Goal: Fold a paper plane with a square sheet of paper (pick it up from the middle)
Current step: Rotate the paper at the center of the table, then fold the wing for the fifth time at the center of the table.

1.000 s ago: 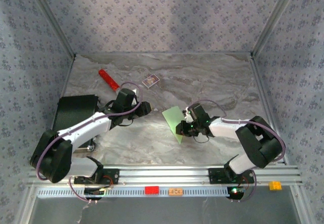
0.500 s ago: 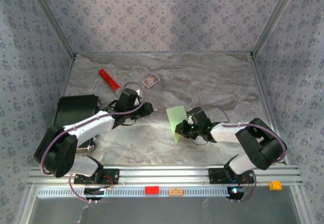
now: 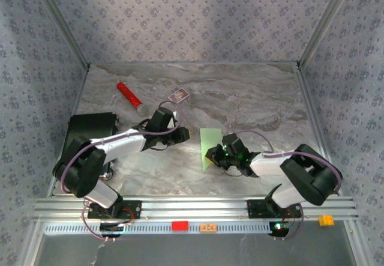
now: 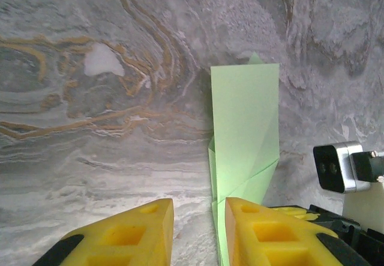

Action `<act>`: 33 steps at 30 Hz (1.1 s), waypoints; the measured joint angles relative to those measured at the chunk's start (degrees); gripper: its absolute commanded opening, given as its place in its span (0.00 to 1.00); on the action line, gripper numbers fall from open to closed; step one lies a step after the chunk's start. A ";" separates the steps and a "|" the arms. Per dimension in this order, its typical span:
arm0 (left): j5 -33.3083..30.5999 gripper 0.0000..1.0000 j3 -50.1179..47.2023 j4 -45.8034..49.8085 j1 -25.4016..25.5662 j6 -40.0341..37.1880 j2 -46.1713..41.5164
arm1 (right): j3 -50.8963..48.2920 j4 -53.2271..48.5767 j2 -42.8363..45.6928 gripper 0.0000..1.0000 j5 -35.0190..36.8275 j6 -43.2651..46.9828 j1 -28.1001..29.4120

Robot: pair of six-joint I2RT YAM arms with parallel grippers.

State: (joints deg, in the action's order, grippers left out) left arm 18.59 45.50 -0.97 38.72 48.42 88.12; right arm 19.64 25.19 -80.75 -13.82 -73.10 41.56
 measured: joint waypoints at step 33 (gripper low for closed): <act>8.50 0.12 15.43 -0.76 4.90 0.72 21.33 | -2.64 -18.49 16.83 0.35 6.64 6.97 -6.08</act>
State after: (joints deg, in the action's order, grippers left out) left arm 27.09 60.93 -1.74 43.62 49.15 109.45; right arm 16.99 6.70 -63.92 -7.18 -66.13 35.48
